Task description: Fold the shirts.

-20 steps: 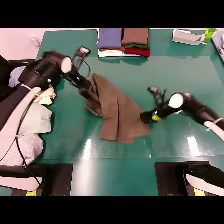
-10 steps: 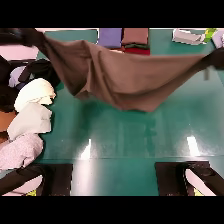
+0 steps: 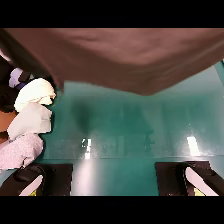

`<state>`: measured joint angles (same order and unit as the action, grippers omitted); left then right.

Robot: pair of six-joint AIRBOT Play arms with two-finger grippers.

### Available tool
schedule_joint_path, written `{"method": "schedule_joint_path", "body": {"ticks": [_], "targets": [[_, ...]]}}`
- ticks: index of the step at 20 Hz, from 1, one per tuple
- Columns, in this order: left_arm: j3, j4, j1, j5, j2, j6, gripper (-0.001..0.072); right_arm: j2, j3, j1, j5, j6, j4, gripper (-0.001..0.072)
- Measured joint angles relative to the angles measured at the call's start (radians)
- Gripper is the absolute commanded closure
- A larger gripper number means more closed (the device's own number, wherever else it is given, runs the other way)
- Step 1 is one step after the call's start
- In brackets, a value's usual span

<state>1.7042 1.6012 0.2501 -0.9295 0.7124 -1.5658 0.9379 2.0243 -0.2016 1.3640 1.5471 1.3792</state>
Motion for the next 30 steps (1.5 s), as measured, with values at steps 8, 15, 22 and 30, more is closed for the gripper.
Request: {"method": "schedule_joint_path", "body": {"ticks": [8,15,22,30], "targets": [[-0.136,-0.056,0.0,-0.251,0.224,0.027,0.0686,0.271,-0.043,-0.004,0.014,-0.008,-0.066,0.0699],[-0.333,-0.048,0.0,-0.008,0.593,0.072,0.0684,0.571,-0.211,0.122,-0.082,-0.033,-0.092,0.0695],[-0.316,-0.004,-0.051,0.068,0.708,0.074,0.0202,0.645,-0.233,0.149,-0.131,-0.039,-0.099,0.0295],[-0.346,-0.092,-0.139,-0.09,0.805,0.108,0.0201,0.517,-0.351,0.119,-0.098,-0.039,-0.104,0.0296]]}}
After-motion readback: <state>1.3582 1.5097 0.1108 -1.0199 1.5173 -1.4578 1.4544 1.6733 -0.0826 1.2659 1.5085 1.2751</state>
